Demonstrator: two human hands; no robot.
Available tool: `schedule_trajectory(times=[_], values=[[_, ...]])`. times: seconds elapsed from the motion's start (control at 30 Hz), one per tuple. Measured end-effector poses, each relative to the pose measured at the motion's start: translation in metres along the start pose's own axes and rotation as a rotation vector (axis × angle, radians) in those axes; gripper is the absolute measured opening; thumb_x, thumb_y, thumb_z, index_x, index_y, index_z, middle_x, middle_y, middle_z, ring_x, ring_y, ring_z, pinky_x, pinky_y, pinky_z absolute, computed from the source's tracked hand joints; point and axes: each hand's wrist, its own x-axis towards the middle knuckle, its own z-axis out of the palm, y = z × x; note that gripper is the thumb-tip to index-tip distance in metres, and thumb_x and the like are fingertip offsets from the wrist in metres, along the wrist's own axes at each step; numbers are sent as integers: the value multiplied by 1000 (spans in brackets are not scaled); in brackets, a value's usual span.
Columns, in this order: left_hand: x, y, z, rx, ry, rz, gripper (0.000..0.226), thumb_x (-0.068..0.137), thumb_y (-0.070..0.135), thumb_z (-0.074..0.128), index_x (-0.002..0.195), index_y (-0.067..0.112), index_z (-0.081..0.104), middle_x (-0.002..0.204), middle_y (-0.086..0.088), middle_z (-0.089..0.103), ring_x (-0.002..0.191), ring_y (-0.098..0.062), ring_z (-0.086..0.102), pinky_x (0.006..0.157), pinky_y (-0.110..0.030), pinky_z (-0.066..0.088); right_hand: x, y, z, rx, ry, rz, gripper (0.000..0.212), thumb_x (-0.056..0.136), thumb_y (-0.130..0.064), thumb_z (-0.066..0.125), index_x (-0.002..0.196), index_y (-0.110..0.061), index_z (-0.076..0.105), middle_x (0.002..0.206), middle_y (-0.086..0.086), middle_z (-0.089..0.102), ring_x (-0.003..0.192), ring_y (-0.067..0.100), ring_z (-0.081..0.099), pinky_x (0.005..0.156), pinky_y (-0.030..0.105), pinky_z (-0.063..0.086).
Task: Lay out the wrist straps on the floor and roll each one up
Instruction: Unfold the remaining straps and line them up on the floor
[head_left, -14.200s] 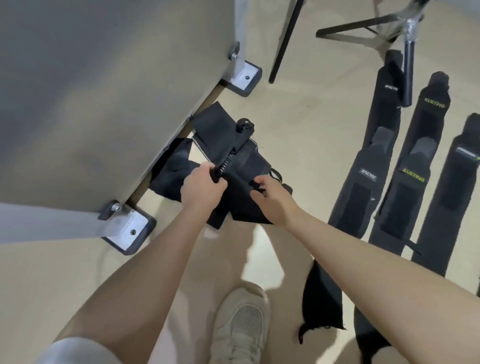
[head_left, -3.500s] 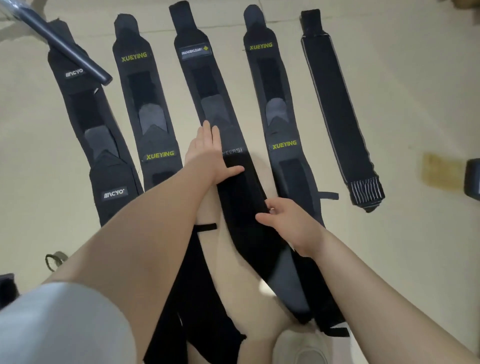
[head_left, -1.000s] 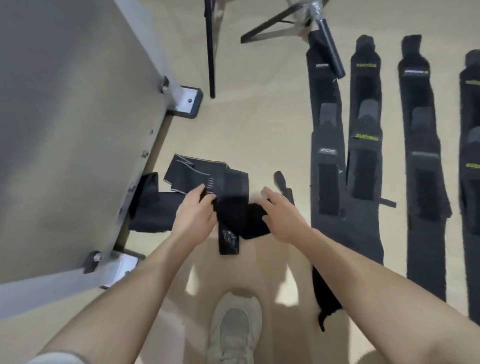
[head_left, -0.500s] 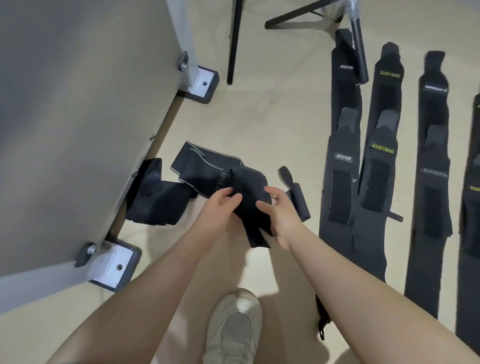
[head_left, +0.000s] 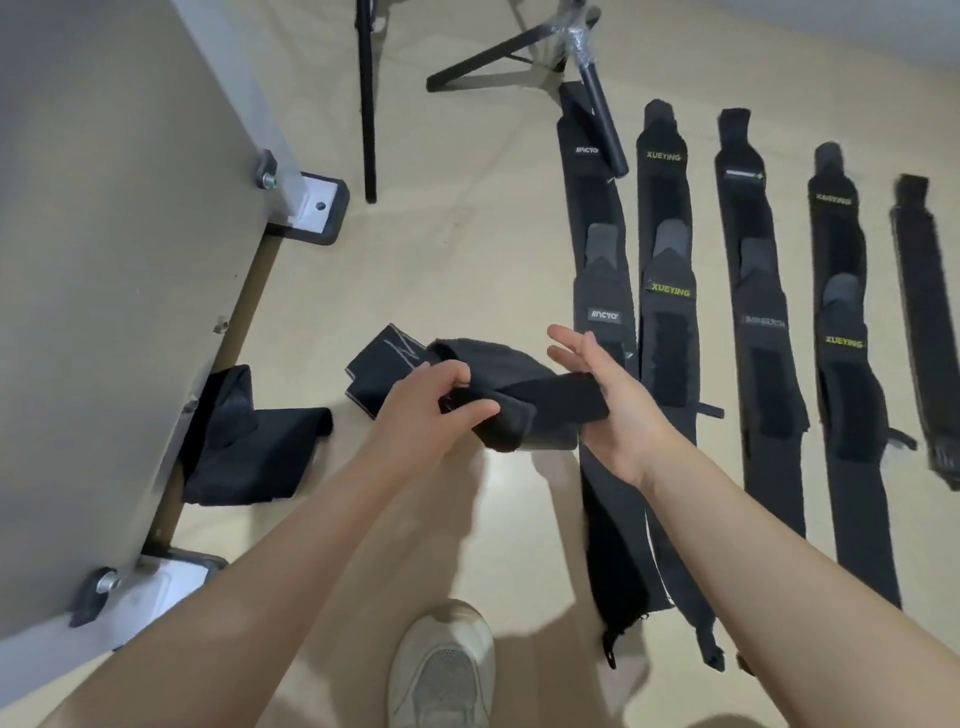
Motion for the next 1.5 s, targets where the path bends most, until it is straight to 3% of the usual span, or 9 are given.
schedule_trajectory(times=[0.1, 0.17, 0.37, 0.8, 0.93, 1.03, 1.27, 1.4, 1.5], values=[[4, 7, 2, -64, 3, -37, 17, 82, 25, 68, 79, 14, 56, 80, -1, 63, 75, -17, 55, 73, -29, 44, -12, 4, -3, 9, -7, -95, 58, 97, -55, 26, 120, -15, 60, 125, 6, 62, 119, 21, 57, 100, 35, 44], [6, 12, 2, -92, 24, -68, 17, 82, 25, 69, 87, 12, 60, 89, -2, 68, 82, -19, 61, 77, -29, 48, -19, 7, -4, -45, -58, -172, 53, 89, -53, 50, 118, -9, 59, 118, 11, 65, 114, 23, 60, 96, 35, 48], [7, 22, -2, -220, 168, -139, 28, 76, 17, 77, 87, 24, 52, 76, 8, 61, 73, -8, 57, 64, -9, 44, -20, 6, -1, -217, -1, -286, 37, 82, 16, 57, 101, -15, 62, 93, -2, 72, 85, 7, 68, 70, 20, 54], [-25, 6, -47, -160, 130, -30, 16, 82, 4, 66, 72, 16, 60, 66, 11, 57, 63, -4, 53, 63, -15, 44, 8, 24, -24, 394, 253, -7, 20, 92, 5, 49, 108, -3, 58, 98, 12, 68, 86, 18, 68, 79, 25, 56], [-26, -2, -45, -151, 71, -25, 24, 80, -1, 67, 69, 19, 61, 64, 17, 57, 64, 0, 51, 64, -10, 42, 26, 38, -17, 204, 282, 127, 27, 91, 2, 54, 118, 4, 56, 108, 14, 64, 97, 24, 62, 91, 33, 51], [-26, -3, -37, -208, 74, -59, 18, 82, 1, 67, 73, 16, 62, 65, 17, 58, 68, -2, 54, 69, -16, 45, 29, 41, -1, -377, 416, -10, 35, 92, 1, 48, 124, -9, 56, 129, 7, 54, 108, 20, 52, 93, 28, 42], [-12, 16, -28, -504, 212, -105, 17, 87, 4, 60, 76, 17, 60, 66, 2, 54, 64, -6, 54, 65, -19, 45, -4, 40, 35, -427, -403, -285, 53, 73, -6, 54, 123, -21, 54, 122, 5, 62, 118, 20, 56, 99, 34, 45], [3, 8, -14, -650, 304, -150, 15, 91, 6, 58, 102, 16, 57, 95, -1, 59, 87, -10, 57, 76, -18, 45, 1, 59, 39, -281, -96, -272, 21, 89, -5, 53, 106, -15, 62, 103, 7, 68, 94, 18, 64, 85, 38, 51], [-3, -22, 0, -409, 198, -298, 53, 86, 24, 68, 131, 21, 40, 124, 6, 47, 118, -7, 47, 97, -20, 38, 9, 63, 32, -41, 174, -135, 10, 91, -9, 56, 84, -5, 51, 71, 16, 53, 62, 24, 53, 64, 33, 41]])
